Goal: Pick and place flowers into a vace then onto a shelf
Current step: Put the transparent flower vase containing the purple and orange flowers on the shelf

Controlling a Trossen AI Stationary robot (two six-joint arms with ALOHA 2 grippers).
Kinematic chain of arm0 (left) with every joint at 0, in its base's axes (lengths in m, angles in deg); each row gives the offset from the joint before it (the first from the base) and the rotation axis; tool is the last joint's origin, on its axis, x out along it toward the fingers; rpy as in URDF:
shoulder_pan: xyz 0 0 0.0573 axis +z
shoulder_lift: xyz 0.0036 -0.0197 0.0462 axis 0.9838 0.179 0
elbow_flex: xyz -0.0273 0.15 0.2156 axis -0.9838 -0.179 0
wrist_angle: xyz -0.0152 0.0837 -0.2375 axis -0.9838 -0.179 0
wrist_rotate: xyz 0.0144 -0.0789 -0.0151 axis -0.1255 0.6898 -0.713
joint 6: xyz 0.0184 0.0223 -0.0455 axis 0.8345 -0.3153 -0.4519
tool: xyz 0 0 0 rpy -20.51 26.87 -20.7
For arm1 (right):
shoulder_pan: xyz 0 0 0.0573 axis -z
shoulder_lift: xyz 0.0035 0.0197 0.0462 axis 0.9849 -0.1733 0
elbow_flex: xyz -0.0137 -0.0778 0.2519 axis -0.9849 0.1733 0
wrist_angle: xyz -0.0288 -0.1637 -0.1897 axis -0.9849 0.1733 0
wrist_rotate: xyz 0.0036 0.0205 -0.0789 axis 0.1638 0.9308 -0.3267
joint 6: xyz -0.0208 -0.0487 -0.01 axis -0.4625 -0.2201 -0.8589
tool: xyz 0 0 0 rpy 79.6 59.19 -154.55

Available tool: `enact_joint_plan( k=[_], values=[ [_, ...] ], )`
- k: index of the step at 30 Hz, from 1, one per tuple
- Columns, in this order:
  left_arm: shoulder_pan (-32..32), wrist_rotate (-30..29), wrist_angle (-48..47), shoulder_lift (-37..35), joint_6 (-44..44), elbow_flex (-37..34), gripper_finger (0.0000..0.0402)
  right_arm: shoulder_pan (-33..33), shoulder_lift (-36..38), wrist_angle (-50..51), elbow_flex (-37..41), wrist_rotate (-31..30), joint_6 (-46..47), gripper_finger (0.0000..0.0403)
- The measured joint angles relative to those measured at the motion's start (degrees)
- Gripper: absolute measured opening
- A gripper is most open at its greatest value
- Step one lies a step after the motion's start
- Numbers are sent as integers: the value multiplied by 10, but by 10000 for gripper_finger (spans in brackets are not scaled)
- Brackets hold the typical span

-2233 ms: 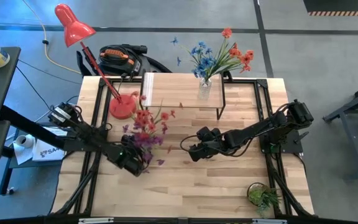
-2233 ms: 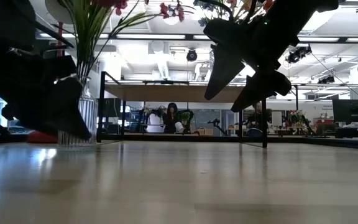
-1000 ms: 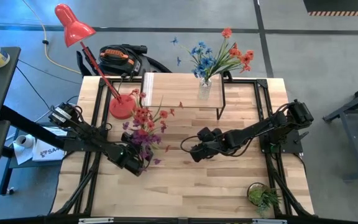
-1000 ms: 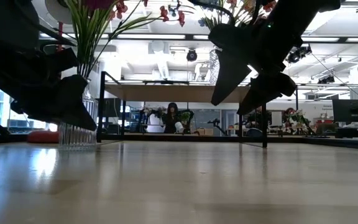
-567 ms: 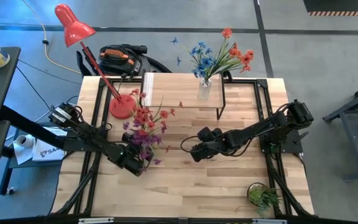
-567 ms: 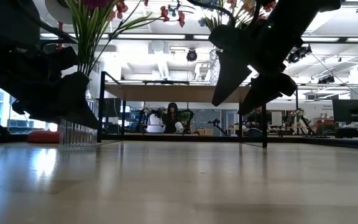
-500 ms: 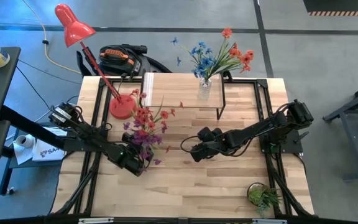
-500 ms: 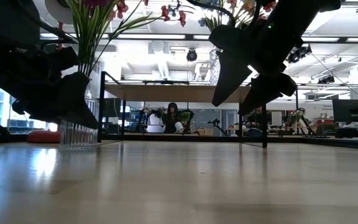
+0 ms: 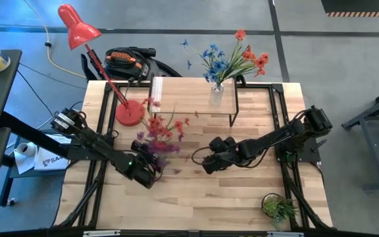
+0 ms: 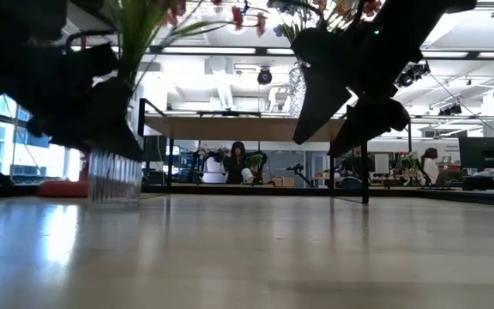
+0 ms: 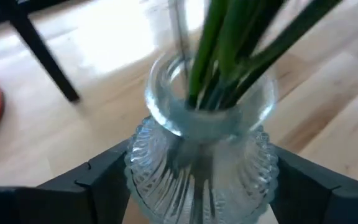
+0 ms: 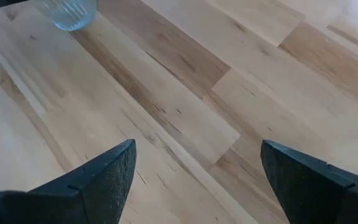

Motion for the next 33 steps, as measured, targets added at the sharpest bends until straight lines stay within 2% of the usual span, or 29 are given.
enact_joint_plan(
  k=[3, 8, 13, 16, 21, 27, 33],
  values=[
    [0, 2, -35, -3, 41, 35, 319, -12, 0, 1, 0, -21, 7, 334],
    [0, -3, -47, -4, 89, 67, 317, -29, 0, 1, 0, -38, 19, 334],
    [0, 25, -44, -2, 47, 51, 321, -37, 0, 7, 0, -39, 20, 334],
    [0, 24, -42, -1, 10, 35, 331, -42, 0, 9, 0, -35, 20, 334],
    [0, 13, -31, -2, -31, 5, 318, -46, 0, 20, 0, -34, 29, 334],
    [0, 5, -16, -3, -34, -7, 318, -46, 0, 29, 0, -24, 30, 334],
    [-1, 41, -15, -28, -13, 20, 318, -47, 0, 31, 0, -21, 31, 334]
  ],
)
